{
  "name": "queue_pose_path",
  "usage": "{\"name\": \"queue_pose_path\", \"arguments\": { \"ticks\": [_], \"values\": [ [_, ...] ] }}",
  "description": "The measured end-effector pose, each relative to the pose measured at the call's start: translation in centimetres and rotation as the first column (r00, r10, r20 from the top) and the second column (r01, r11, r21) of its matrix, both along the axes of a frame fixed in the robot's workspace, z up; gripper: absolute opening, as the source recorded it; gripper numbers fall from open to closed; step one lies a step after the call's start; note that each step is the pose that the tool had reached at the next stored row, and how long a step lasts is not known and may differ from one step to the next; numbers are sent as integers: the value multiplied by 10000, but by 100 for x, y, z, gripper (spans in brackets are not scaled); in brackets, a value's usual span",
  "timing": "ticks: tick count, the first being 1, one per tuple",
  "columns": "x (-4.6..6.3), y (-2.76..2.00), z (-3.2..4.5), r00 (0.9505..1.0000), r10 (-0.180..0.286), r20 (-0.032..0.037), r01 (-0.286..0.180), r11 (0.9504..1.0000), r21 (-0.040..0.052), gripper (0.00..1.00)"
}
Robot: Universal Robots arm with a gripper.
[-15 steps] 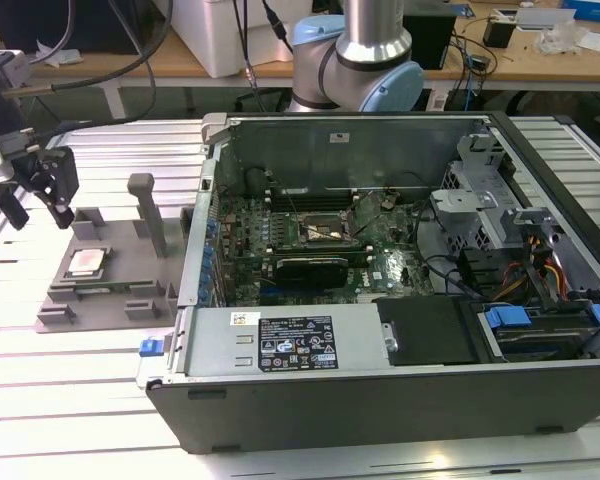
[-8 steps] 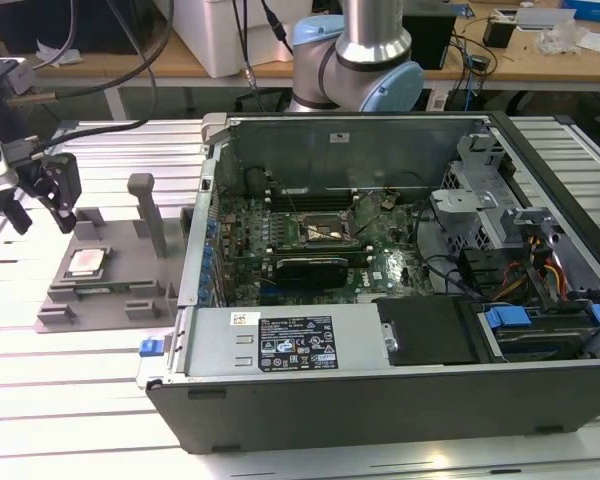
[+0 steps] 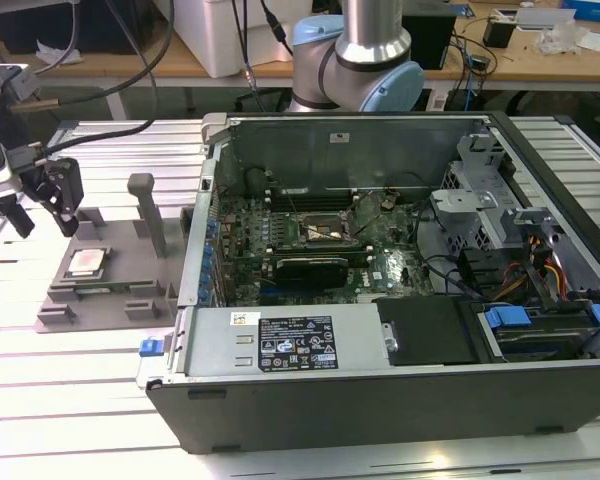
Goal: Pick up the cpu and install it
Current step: 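Pick up the cpu and move it towards the insertion slot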
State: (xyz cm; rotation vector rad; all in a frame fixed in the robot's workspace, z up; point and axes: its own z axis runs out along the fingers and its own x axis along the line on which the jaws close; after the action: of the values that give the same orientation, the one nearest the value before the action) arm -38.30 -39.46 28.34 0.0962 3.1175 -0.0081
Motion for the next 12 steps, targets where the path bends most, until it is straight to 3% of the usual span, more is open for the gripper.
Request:
{"name": "queue_pose_path", "arguments": {
  "ticks": [12],
  "values": [
    [0, 11, -186, 10000, 13, -12, -13, 10000, 0, 60]
  ]
}}
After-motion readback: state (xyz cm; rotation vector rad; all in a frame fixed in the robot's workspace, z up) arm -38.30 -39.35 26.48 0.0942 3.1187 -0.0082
